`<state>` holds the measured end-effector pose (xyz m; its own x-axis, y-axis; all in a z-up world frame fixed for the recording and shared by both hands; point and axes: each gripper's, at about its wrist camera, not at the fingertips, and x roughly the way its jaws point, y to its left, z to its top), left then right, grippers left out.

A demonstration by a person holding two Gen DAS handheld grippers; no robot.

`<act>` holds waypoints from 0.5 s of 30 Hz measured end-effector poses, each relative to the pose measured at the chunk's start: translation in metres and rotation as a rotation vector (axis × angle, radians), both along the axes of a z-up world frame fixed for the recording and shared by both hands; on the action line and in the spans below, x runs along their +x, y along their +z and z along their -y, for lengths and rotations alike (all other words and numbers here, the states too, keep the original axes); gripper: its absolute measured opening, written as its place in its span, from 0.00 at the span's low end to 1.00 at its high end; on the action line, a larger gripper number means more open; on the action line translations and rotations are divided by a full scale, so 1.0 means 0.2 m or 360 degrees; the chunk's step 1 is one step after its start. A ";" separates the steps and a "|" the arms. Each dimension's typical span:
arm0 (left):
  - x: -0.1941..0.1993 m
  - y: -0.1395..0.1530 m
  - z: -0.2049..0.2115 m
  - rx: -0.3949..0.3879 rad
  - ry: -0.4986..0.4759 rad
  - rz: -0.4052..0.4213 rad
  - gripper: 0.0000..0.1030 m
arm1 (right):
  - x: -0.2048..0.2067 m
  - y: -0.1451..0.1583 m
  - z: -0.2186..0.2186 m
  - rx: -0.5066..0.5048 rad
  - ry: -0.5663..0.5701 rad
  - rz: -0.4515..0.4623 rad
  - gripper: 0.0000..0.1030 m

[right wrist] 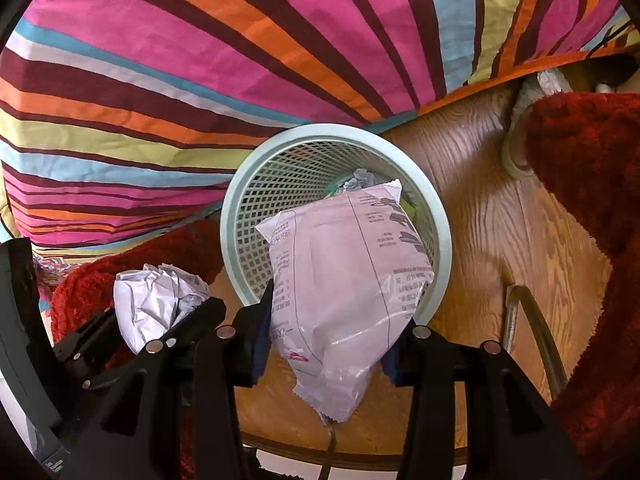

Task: Collect trash
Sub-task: 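Open both tools over the wastebasket to drop paper and bag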

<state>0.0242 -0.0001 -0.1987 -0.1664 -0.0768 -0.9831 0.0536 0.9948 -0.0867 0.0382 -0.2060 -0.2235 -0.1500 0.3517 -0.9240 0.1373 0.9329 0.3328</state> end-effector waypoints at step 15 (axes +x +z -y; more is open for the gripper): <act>-0.01 -0.07 0.00 0.0031 -0.0017 -0.0121 0.52 | 0.00 -0.03 -0.01 -0.0027 0.0045 -0.0040 0.40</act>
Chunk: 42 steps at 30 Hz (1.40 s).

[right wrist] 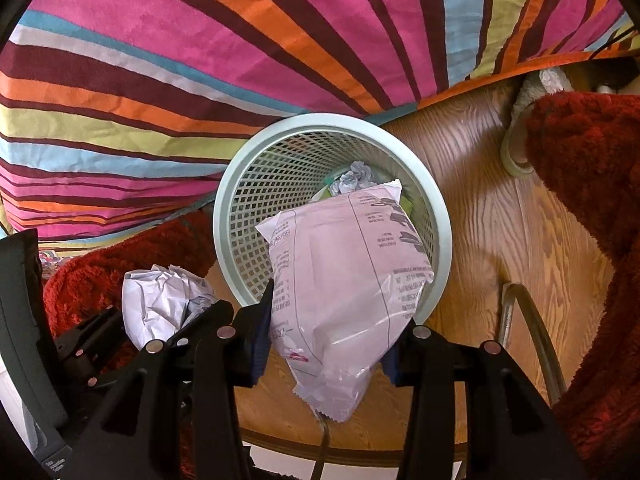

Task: Collect trash

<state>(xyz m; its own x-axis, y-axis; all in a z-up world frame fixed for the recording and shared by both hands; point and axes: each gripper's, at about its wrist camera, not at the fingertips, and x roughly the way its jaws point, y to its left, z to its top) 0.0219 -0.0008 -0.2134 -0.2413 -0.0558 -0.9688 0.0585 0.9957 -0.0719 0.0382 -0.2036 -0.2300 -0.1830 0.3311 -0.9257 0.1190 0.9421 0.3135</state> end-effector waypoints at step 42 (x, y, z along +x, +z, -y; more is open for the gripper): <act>0.04 0.32 -0.09 0.0061 0.0173 0.0509 0.79 | 0.03 0.33 -0.02 -0.0076 0.0090 0.0547 0.92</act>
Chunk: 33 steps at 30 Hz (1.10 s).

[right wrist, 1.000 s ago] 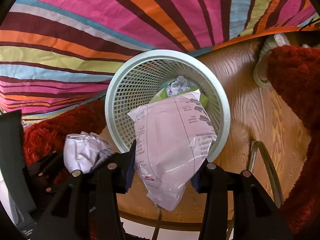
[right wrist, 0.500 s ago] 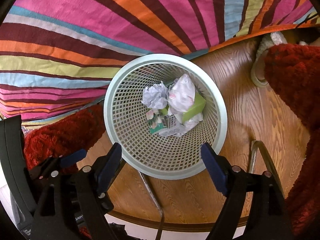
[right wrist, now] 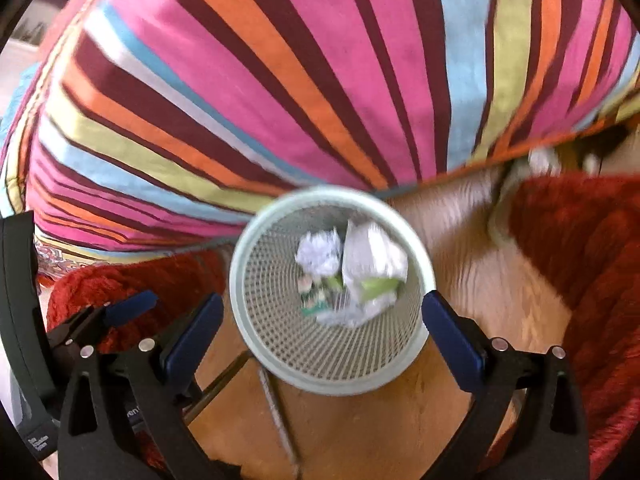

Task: Collect trash

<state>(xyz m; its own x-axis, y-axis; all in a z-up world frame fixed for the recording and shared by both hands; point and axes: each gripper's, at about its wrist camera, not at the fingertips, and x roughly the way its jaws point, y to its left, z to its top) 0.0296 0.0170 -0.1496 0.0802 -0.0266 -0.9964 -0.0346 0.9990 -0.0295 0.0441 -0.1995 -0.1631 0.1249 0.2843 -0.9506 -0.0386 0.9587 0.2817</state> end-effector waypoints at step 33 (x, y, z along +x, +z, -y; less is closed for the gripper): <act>-0.11 0.91 -0.09 0.0059 0.0232 0.1056 0.79 | -0.08 0.85 0.04 -0.0211 -0.0015 0.1058 0.92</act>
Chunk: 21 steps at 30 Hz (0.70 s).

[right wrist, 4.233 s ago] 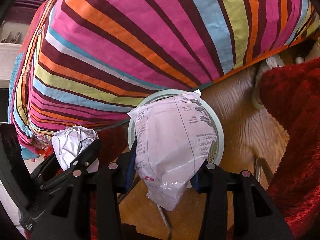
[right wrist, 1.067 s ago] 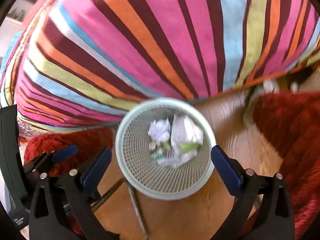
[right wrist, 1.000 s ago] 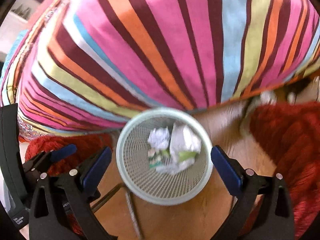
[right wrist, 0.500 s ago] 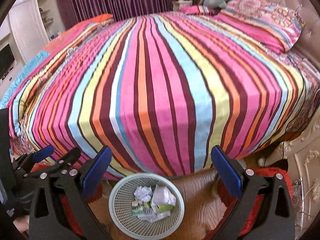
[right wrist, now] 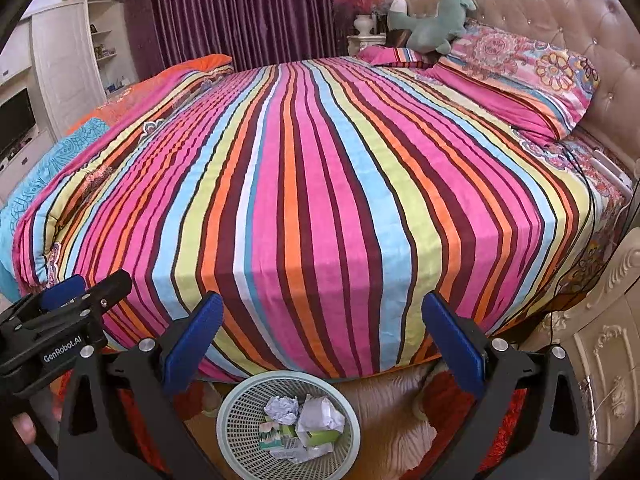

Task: Collect trash

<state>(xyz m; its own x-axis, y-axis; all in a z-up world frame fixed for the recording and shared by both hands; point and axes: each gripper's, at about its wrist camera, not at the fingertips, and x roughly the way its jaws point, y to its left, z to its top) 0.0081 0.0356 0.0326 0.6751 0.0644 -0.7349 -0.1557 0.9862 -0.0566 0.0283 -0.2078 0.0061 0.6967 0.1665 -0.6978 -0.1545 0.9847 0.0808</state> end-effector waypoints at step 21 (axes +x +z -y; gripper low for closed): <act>0.01 0.06 0.01 0.0096 0.0014 0.0017 0.79 | -0.01 0.03 0.01 -0.0027 -0.0023 0.0030 0.92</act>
